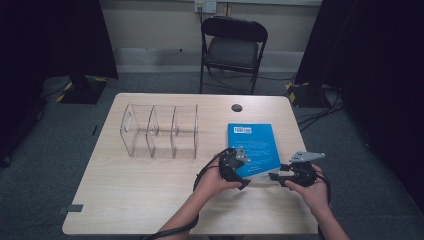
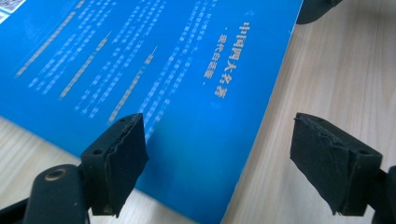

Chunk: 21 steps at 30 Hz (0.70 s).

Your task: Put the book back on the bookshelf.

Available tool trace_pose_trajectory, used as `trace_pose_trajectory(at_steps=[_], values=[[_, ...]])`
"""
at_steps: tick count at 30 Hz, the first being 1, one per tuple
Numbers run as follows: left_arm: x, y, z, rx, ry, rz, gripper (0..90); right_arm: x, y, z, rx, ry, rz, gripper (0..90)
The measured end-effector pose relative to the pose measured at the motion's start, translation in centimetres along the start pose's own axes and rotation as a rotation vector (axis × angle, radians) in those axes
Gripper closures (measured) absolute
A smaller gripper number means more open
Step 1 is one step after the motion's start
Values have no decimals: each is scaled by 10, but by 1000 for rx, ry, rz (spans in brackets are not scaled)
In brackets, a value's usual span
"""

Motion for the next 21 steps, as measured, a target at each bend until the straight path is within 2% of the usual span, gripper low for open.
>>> trace_pose_trajectory(at_steps=[1, 2, 3, 4, 7, 8, 9, 10, 13, 16, 21], values=[[4, -2, 2, -16, -17, -2, 183, 0, 0, 1, -5, -4, -1, 439], [6, -2, 3, -13, -9, -3, 183, -1, 0, 2, -6, -2, -2, 439], [7, -2, 3, 11, -7, -3, 166, -1, 0, 2, 3, 2, 3, 439], [9, -3, 5, 0, -11, 0, 166, -1, 0, 2, 3, 2, 3, 439], [11, -1, 8, 18, -8, 2, 168, -1, 0, 3, 2, -2, 1, 439], [14, -2, 10, 2, -28, -2, 163, -1, 0, 3, 2, -2, 2, 439], [14, 0, 10, 14, -14, 2, 159, -1, 0, 3, 2, -2, 4, 439], [15, 0, 11, 4, -13, 8, 158, -1, 0, 4, 2, 0, 4, 439], [19, 0, 12, 28, -16, 21, 155, -2, 0, 5, 6, 2, 1, 440], [22, 0, 15, 17, -33, 27, 152, -2, 0, 5, 10, 5, 2, 441], [26, 0, 17, 29, -29, 46, 149, -2, 1, 5, 16, 8, 3, 444]])
Point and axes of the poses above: each handheld gripper's, and its own axes: x roughly forward along the jaws, z roughly out of its top, y roughly to its left, the point moved 8 cm from there along x, roughly forward along the jaws, and after that the axes turned 1 degree about -y, right-handed, at the moved point
